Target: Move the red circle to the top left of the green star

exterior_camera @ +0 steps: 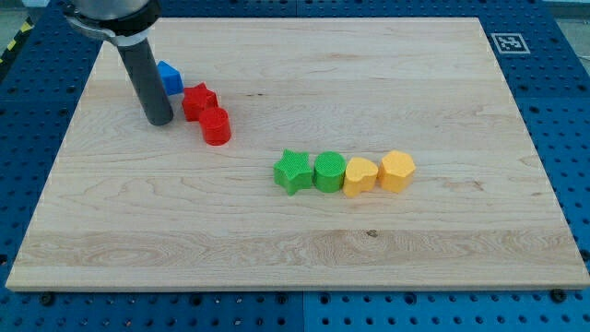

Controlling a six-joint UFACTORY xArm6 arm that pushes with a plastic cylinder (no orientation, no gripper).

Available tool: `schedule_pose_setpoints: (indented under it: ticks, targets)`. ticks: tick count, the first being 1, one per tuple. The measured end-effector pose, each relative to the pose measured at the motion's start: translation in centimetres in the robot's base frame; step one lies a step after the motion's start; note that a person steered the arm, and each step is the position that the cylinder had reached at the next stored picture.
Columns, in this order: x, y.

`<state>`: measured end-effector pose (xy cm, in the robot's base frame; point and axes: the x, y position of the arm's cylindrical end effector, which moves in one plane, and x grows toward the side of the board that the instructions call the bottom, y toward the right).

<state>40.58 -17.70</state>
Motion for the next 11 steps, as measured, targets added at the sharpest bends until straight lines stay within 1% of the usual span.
schedule_pose_setpoints:
  ticks: [3, 4, 5, 8, 10, 11]
  targets:
    - [0.0, 6.7]
    - [0.5, 6.5]
    - [2.8, 5.0]
    - [2.8, 6.7]
    - [2.8, 9.2]
    - [2.7, 9.5]
